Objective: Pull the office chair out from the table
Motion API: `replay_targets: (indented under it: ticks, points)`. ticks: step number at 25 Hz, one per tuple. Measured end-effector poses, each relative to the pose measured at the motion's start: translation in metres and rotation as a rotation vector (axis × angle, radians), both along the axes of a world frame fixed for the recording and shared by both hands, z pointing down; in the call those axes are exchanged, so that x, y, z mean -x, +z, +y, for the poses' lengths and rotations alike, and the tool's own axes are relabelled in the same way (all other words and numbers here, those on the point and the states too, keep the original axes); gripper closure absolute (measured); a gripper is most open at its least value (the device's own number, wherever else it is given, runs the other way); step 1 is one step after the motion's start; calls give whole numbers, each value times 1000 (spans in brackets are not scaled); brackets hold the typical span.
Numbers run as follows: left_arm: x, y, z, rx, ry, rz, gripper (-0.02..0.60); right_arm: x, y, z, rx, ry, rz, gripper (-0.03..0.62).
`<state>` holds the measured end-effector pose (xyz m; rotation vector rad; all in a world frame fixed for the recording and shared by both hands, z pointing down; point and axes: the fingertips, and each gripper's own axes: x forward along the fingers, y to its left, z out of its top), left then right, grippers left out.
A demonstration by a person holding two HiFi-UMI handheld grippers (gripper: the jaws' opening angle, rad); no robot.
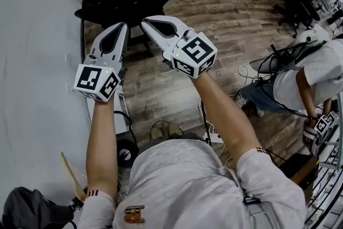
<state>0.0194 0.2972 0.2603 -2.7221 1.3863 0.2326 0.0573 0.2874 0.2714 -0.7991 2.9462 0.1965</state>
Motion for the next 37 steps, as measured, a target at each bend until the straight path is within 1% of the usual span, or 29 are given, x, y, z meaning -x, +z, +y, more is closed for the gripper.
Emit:
replay_targets:
  ticks: [7,13,19,24,32,37]
  points:
    - [0,-2,-4,-17,15,0,581,4,-2,-1,-3,-1,17,592]
    - [-1,-3,-1,6,7,-2,581,3,-1,-3,-1,0,29,592]
    - [1,-2,1,-11,13,-1,581,8,0,2,-2,-11,34,594]
    - [-1,-2,1,7,9,0,581,6,1,2,0,-16,35,592]
    - [-3,0,-1,-12,22,0,581,4,2,1,3,-13,35,594]
    - [-6,-1,0,-6,21,2,581,2,2,2,6,-15,34,594]
